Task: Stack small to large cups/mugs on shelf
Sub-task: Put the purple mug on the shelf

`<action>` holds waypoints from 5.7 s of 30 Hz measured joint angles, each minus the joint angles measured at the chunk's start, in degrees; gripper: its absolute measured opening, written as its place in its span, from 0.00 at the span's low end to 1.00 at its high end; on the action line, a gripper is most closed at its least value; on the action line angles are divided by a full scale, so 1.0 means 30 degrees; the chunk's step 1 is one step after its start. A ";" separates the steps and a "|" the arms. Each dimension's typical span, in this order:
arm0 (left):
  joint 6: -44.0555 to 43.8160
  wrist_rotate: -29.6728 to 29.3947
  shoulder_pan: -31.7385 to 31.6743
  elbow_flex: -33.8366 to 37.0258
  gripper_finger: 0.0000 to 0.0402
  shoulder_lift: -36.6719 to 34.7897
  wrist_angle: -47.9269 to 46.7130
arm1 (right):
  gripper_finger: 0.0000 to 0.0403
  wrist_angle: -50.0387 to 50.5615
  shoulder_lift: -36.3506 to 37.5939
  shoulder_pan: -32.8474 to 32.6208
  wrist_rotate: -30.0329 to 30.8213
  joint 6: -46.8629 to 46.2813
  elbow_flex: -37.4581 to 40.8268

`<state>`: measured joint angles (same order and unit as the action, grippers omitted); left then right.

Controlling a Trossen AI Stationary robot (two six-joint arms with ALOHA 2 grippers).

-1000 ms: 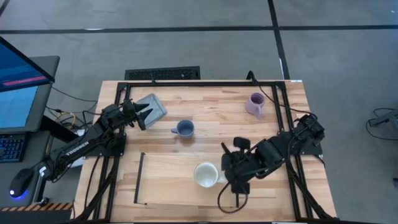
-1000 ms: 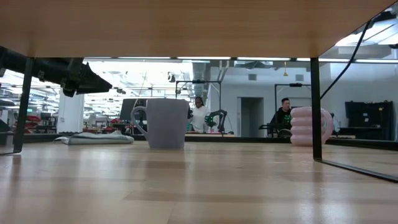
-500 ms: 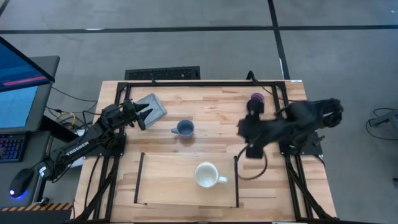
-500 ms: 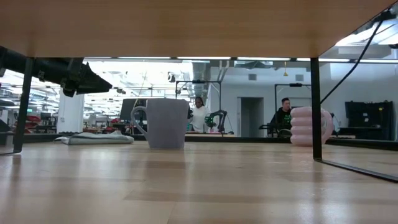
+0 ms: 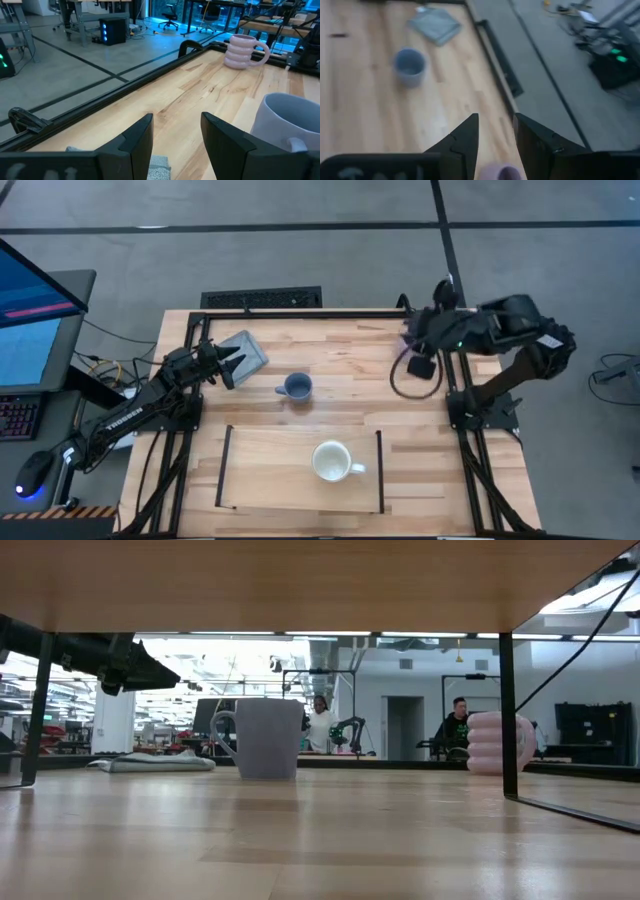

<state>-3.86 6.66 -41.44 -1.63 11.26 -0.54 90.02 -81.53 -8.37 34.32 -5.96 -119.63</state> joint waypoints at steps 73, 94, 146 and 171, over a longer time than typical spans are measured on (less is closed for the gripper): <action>0.0390 0.0000 0.0000 -0.0003 0.39 0.0001 0.0007 | 0.36 -1.2105 1.3098 0.8928 0.2006 -1.0717 2.5158; 0.0396 0.0000 -0.0001 -0.0002 0.39 0.0004 0.0007 | 0.36 -1.2169 1.0604 0.8914 -0.0019 -1.4531 2.6935; 0.0357 0.0000 0.0002 -0.0001 0.39 0.0002 0.0000 | 0.58 -1.2238 0.7706 0.7544 0.0017 -1.4921 2.6935; 0.0401 0.0000 -0.0004 0.0000 0.39 0.0004 0.0000 | 0.58 -1.2650 0.4096 0.7551 -0.0349 -1.6684 2.6920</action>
<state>-2.66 6.66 -41.45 -1.63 11.27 -0.54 52.07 -69.24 14.28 33.27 -56.01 -38.87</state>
